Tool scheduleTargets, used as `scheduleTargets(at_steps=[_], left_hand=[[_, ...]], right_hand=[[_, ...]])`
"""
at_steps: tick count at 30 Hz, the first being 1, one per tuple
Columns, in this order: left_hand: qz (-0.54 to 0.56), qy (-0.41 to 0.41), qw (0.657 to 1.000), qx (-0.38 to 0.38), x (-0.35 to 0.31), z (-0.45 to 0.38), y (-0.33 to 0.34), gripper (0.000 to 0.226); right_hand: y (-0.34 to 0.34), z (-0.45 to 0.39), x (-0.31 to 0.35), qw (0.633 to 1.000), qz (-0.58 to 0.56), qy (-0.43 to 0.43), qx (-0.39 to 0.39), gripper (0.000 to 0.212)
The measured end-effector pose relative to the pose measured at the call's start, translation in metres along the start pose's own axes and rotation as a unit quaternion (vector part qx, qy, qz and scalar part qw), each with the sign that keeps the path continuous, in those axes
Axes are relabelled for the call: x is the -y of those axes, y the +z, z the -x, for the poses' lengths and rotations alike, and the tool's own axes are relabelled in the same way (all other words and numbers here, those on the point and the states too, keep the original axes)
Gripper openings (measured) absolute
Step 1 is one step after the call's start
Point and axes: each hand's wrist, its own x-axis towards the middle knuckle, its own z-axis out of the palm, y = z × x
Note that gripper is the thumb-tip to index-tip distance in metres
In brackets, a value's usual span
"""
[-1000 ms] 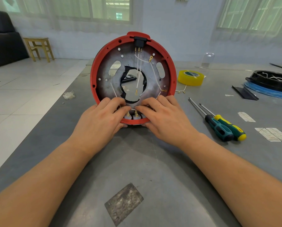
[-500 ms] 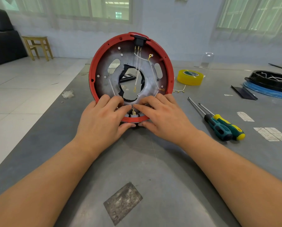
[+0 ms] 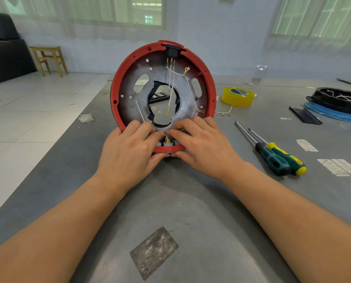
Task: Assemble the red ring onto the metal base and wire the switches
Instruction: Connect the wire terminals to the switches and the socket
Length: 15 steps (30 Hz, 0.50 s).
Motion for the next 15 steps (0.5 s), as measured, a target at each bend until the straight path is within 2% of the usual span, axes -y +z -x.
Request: scheduleTargets(at_steps=[9,15], left_hand=[[0.016,-0.001,1.000,-0.008,0.0019,0.0003,0.0023,0.047],[0.032,-0.021,0.999,0.007,0.0055,0.0012,0.0040,0.061]], right_hand=[[0.0010,-0.0002,0.0005,1.000,0.005,-0.004,-0.005,0.046],[0.0015,0.0015,0.0004,1.000,-0.003,-0.004,-0.016,0.048]])
